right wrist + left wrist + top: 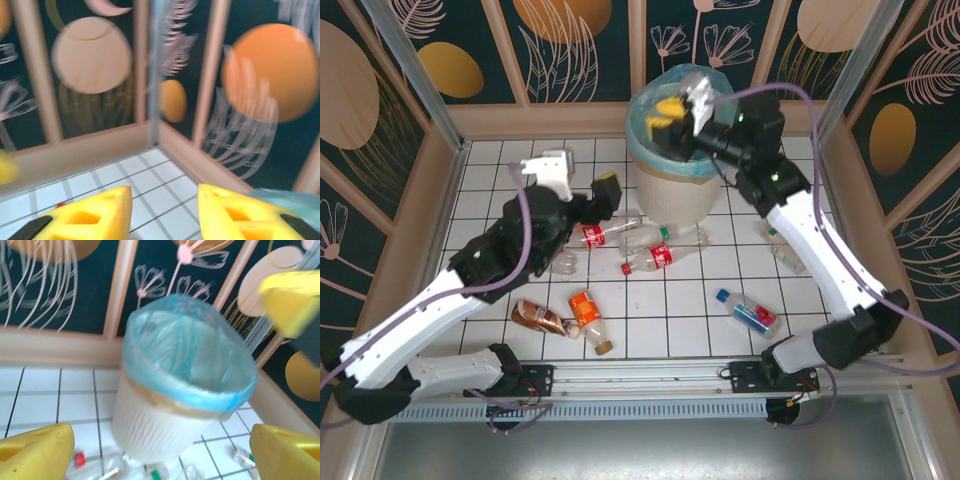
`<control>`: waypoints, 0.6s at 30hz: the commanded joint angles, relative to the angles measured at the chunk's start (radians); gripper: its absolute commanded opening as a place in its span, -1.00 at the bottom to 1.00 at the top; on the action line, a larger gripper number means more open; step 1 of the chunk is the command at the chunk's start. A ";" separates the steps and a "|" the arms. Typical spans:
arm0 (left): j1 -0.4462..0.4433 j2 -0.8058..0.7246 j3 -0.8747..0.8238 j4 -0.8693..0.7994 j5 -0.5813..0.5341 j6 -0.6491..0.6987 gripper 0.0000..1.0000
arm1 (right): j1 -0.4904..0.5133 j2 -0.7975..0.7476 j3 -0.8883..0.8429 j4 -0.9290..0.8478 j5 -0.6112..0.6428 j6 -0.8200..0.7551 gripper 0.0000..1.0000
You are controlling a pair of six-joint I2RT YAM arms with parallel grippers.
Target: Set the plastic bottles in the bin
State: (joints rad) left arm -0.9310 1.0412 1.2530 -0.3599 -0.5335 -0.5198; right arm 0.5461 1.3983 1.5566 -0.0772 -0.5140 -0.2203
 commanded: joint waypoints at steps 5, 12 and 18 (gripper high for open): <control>0.003 -0.245 -0.272 -0.229 -0.001 -0.307 0.78 | 0.178 -0.145 -0.341 0.016 0.095 -0.137 -0.17; 0.004 -0.328 -0.451 -0.301 0.081 -0.365 0.80 | 0.298 -0.205 -0.632 -0.019 0.200 -0.201 -0.15; 0.004 -0.296 -0.551 -0.196 0.161 -0.350 0.82 | 0.450 -0.179 -0.754 -0.034 0.498 -0.255 -0.02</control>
State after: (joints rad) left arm -0.9310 0.7315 0.7357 -0.6163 -0.4294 -0.8555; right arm 0.9398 1.2312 0.8402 -0.1310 -0.2115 -0.4179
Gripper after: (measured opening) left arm 0.908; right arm 0.483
